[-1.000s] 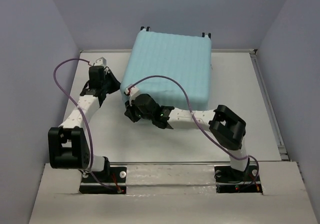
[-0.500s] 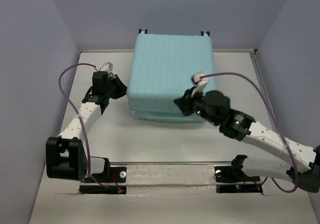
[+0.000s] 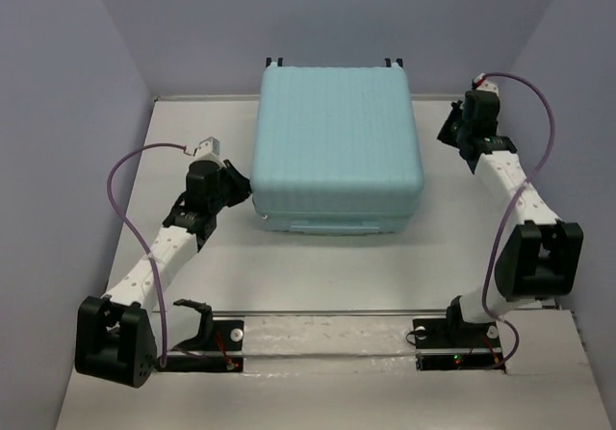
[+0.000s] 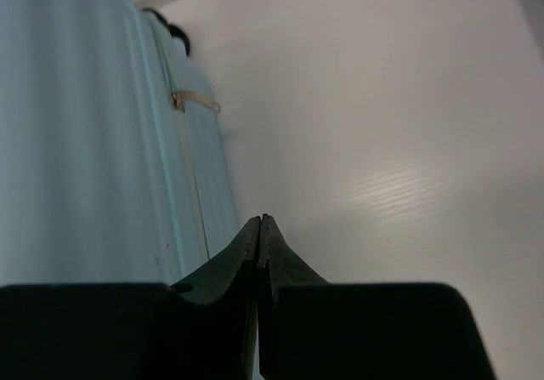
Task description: Pack the luggage
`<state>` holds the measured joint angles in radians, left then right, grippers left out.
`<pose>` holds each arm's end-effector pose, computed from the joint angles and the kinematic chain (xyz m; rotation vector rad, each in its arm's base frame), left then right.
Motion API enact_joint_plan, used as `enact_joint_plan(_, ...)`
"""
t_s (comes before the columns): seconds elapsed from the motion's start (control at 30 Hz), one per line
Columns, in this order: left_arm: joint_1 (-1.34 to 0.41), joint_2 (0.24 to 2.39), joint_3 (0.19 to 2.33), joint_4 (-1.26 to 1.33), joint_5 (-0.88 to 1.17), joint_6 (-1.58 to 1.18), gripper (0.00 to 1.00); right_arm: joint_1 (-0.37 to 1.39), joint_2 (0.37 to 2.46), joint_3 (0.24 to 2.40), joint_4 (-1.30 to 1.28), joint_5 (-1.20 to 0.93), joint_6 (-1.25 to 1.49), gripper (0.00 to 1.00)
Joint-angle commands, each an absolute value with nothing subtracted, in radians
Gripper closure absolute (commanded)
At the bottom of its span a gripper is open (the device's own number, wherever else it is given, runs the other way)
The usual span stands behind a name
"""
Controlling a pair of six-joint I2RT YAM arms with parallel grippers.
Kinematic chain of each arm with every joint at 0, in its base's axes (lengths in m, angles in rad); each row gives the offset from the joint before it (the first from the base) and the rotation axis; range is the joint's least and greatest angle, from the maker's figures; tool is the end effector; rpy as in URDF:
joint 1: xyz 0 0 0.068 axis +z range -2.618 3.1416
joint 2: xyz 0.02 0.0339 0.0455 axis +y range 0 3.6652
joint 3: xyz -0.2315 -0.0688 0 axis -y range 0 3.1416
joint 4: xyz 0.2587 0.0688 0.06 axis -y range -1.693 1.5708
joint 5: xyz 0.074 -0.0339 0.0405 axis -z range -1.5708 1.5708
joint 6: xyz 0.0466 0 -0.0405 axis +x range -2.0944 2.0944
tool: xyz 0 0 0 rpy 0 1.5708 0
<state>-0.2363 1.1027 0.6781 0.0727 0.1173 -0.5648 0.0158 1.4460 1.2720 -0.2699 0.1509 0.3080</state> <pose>0.2796 -0.0729 0.2267 -0.2428 1.9599 -0.6438 0.3649 -0.0012 0.3059 0.3871 1.9721 0.0547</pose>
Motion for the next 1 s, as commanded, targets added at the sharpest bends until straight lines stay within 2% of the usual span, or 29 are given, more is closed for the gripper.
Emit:
enact_joint_plan(0.0, -0.319, 1.071, 0.632, 0.156, 0.094, -0.603, 0.76, 0.02, 1.584, 1.383, -0.266, -0.148, 0.336, 0.93)
enact_joint_plan(0.27, -0.693, 1.054, 0.563, 0.179, -0.165, -0.604, 0.76, 0.092, 1.946, 1.685, -0.252, -0.602, 0.296, 0.93)
enact_joint_plan(0.5, -1.052, 1.072, 0.583, 0.215, -0.372, -0.646, 0.76, 0.205, 2.222, 2.052, -0.271, -0.85, 0.378, 0.91)
enact_joint_plan(0.57, -1.129, 1.08, 0.595, 0.212, -0.429, -0.655, 0.76, 0.216, 2.272, 2.175, -0.272, -0.847, 0.428, 0.82)
enact_joint_plan(0.6, -1.143, 1.088, 0.601, 0.212, -0.439, -0.66, 0.76, 0.216, 2.292, 2.216, -0.273, -0.844, 0.451, 0.62)
enact_joint_plan(0.63, -1.153, 1.089, 0.613, 0.212, -0.455, -0.661, 0.76, 0.216, 2.325, 2.282, -0.273, -0.815, 0.497, 0.5)
enact_joint_plan(0.73, -1.167, 1.092, 0.635, 0.224, -0.471, -0.64, 0.76, 0.216, 2.356, 2.367, -0.268, -0.773, 0.563, 0.24)
enact_joint_plan(0.83, -1.17, 1.101, 0.679, 0.241, -0.48, -0.598, 0.76, 0.216, 2.315, 2.419, -0.267, -0.736, 0.554, 0.15)
enact_joint_plan(0.97, -1.17, 1.156, 0.765, 0.252, -0.499, -0.543, 0.76, 0.216, 2.185, 2.387, -0.258, -0.709, 0.489, 0.08)
